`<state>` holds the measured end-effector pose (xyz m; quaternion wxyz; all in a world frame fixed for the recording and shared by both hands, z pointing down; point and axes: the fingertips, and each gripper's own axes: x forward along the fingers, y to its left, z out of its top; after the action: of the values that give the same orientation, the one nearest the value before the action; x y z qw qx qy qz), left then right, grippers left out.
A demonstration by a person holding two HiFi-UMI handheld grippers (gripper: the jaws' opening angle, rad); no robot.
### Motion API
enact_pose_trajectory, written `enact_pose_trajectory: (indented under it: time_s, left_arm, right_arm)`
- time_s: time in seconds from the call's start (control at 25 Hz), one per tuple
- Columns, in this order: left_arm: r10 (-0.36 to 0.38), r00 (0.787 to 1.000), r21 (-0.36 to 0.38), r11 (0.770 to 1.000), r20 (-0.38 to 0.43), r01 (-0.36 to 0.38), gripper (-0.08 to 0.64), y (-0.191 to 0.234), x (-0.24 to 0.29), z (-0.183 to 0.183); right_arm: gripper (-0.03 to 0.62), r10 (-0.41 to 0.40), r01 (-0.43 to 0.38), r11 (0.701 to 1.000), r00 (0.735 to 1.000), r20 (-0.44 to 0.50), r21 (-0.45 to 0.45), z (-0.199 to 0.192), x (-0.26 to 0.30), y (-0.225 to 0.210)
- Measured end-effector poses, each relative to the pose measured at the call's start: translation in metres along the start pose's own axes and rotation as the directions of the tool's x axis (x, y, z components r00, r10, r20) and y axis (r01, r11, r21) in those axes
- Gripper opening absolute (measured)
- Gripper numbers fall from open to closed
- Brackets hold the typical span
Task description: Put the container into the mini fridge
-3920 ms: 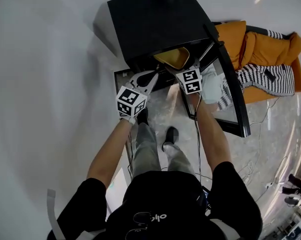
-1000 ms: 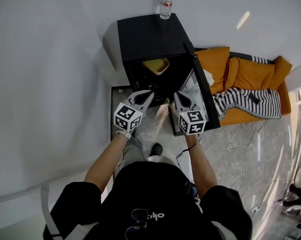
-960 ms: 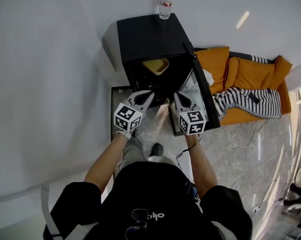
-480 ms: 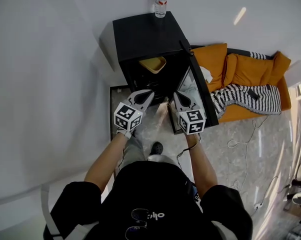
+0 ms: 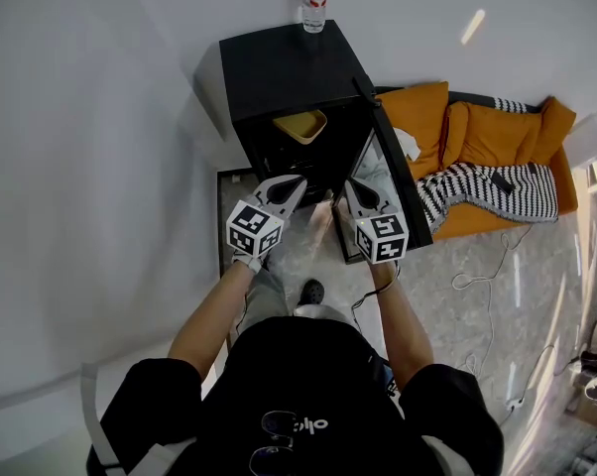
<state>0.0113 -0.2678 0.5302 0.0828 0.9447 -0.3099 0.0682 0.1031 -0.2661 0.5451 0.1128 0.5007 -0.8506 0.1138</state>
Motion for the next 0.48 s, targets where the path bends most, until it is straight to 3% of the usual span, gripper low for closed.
enact_pose_trajectory:
  time_s: [0.48]
  left_arm:
    - [-0.012, 1.0, 0.012, 1.0, -0.004, 0.012, 0.006, -0.0038, 0.0095, 0.0062]
  right_arm:
    - [0.008, 0.012, -0.012, 1.0, 1.0, 0.005, -0.001, 0.0052, 0.0003, -0.0046]
